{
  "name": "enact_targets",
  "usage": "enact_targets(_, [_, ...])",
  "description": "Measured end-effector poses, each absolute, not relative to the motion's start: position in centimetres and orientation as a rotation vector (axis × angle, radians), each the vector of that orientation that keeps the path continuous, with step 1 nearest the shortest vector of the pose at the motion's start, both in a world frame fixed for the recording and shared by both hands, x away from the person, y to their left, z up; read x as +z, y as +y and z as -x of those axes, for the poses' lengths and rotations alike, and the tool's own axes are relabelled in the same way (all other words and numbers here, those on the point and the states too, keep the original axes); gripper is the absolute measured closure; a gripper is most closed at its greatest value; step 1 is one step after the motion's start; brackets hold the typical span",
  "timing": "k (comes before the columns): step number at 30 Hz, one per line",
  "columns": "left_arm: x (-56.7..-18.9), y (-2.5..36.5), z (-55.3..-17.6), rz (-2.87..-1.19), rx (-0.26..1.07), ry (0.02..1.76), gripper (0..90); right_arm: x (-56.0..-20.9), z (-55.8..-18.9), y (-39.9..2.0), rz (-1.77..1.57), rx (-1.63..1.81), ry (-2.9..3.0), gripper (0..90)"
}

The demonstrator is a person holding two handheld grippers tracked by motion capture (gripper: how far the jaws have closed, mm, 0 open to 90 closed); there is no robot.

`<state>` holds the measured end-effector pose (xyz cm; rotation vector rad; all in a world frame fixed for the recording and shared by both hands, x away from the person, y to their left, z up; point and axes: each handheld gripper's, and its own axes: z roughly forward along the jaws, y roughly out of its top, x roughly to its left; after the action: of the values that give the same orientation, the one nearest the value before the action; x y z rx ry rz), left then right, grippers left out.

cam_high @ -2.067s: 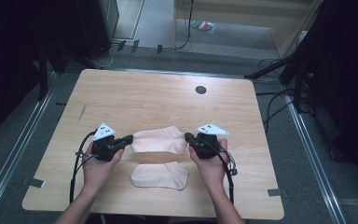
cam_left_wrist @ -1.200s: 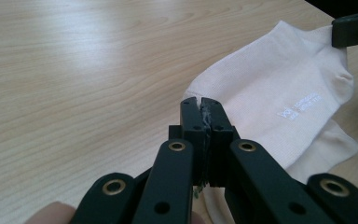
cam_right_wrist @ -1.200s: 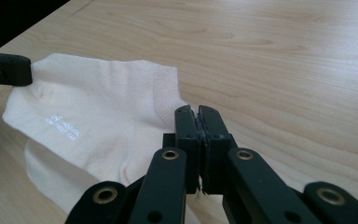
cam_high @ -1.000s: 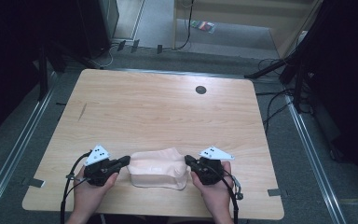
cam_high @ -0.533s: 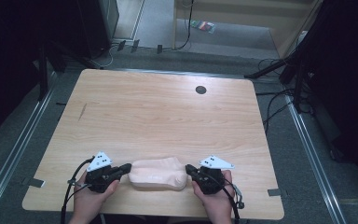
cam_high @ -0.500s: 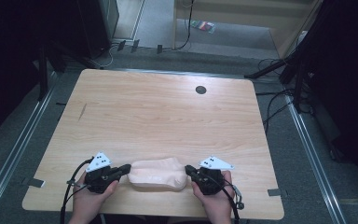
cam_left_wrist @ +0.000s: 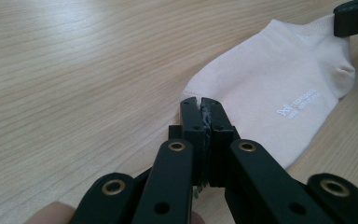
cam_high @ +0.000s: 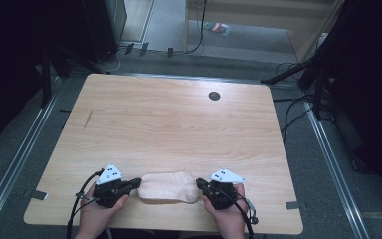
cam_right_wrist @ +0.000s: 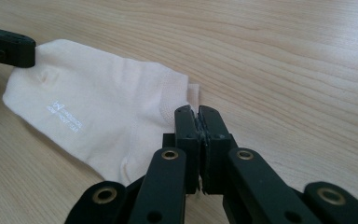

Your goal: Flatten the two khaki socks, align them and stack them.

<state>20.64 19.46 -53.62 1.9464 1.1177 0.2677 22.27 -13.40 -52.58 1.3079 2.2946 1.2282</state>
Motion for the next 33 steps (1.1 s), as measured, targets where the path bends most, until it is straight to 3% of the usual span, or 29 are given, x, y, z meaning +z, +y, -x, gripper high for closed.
enact_targets(10, [-54.0, 19.5, -20.7, -1.946, 0.249, 1.119, 88.6, -53.0, -22.4, -13.5, -1.312, 1.211, 2.305, 87.5])
enact_targets(13, [-54.1, 19.7, -20.8, -1.906, 0.247, 1.101, 69.6, -53.2, -22.5, -13.6, -1.328, 1.235, 2.300, 73.7])
enact_targets(14, [-54.1, 19.7, -20.8, -1.906, 0.247, 1.101, 66.7, -53.2, -22.5, -13.6, -1.328, 1.235, 2.300, 73.7])
enact_targets(15, [-54.0, 20.1, -20.8, -1.863, 0.238, 1.101, 61.9, -53.2, -22.6, -13.7, -1.341, 1.261, 2.267, 66.0])
enact_targets(19, [-53.9, 20.6, -20.9, -1.800, 0.219, 1.109, 52.9, -52.9, -22.6, -14.1, -1.353, 1.305, 2.226, 62.3])
enact_targets(22, [-54.0, 20.8, -20.9, -1.814, 0.208, 1.102, 54.3, -52.8, -22.6, -14.3, -1.354, 1.324, 2.238, 71.9])
enact_targets(30, [-54.4, 20.8, -20.9, -1.865, 0.161, 1.140, 61.7, -53.5, -22.7, -14.4, -1.432, 1.299, 2.271, 70.7])
enact_targets(31, [-54.4, 20.8, -20.8, -1.873, 0.154, 1.136, 69.0, -53.5, -22.7, -14.3, -1.442, 1.301, 2.290, 82.0])
enact_targets(32, [-54.4, 20.7, -20.8, -1.879, 0.143, 1.128, 69.0, -53.5, -22.7, -14.3, -1.442, 1.301, 2.290, 82.0])
enact_targets(33, [-54.4, 20.6, -20.8, -1.897, 0.139, 1.122, 77.0, -53.5, -22.7, -14.3, -1.447, 1.319, 2.302, 87.7])
